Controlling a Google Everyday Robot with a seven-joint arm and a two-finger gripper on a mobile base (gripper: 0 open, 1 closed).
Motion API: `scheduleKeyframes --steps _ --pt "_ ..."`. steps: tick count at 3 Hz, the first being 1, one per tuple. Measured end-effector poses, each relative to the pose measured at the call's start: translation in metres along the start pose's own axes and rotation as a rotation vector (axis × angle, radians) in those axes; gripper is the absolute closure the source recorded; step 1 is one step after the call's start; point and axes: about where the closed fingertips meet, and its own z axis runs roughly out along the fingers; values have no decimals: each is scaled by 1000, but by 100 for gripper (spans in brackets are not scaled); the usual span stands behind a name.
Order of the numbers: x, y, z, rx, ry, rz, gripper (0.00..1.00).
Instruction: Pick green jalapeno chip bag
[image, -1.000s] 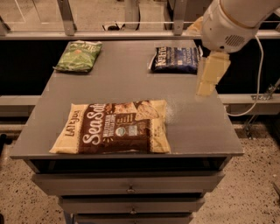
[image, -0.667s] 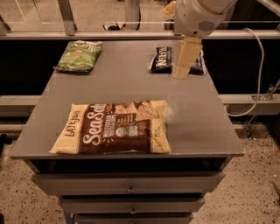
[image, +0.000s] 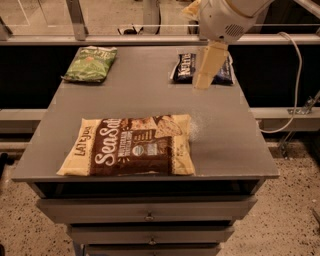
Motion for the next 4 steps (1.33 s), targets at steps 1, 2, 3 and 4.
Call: scheduleKeyframes --steps 1,2,3,4 --pt "-27 -31 53 40 -130 83 0" --pt "-48 -64 107 41 -218 179 0" --pt "-76 -88 154 42 -322 278 0" --pt "-99 -114 203 53 -408 381 0"
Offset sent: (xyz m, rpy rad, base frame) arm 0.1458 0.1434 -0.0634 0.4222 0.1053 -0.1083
